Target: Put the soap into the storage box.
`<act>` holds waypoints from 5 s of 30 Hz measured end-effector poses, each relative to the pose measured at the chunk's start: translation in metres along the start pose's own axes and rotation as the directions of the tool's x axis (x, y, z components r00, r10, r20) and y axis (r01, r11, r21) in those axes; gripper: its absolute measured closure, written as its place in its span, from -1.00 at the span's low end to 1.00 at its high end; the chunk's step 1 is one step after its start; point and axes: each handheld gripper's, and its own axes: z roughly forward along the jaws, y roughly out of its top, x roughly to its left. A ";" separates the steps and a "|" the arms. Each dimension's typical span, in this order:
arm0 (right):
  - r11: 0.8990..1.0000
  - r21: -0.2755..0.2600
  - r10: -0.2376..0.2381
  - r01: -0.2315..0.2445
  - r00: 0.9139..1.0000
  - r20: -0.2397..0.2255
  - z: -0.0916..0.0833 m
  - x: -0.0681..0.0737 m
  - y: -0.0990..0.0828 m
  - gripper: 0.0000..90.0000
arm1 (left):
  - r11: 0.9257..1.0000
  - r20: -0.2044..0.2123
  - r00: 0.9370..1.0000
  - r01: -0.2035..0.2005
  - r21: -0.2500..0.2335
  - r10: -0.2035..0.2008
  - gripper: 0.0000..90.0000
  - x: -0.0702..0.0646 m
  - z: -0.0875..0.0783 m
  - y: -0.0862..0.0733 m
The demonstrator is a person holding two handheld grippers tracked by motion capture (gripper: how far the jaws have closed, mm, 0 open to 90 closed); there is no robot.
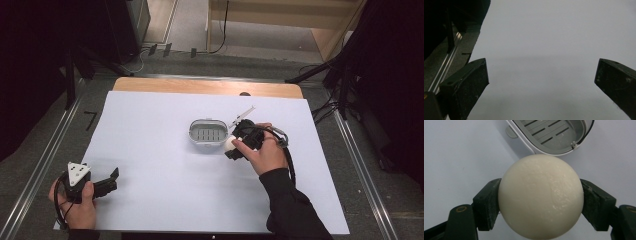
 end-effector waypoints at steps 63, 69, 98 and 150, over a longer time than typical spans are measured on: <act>0.998 0.059 -0.029 0.031 0.999 -0.044 0.040 -0.001 0.088 -0.44 | 1.000 0.013 1.000 0.012 -0.002 -0.012 -1.00 0.001 0.000 0.000; 0.998 0.064 0.005 -0.002 0.999 -0.054 0.044 -0.004 0.093 -0.44 | 1.000 0.012 1.000 0.013 -0.002 -0.013 -1.00 0.001 0.000 0.000; 0.988 0.056 0.148 -0.144 0.986 -0.074 0.057 -0.013 0.086 -0.44 | 1.000 0.016 1.000 0.014 0.006 -0.014 -1.00 0.002 0.001 0.000; 0.965 -0.155 0.212 -0.210 0.977 -0.007 0.005 -0.020 -0.026 -0.98 | 1.000 0.006 1.000 0.004 0.001 -0.004 -1.00 0.000 0.001 0.000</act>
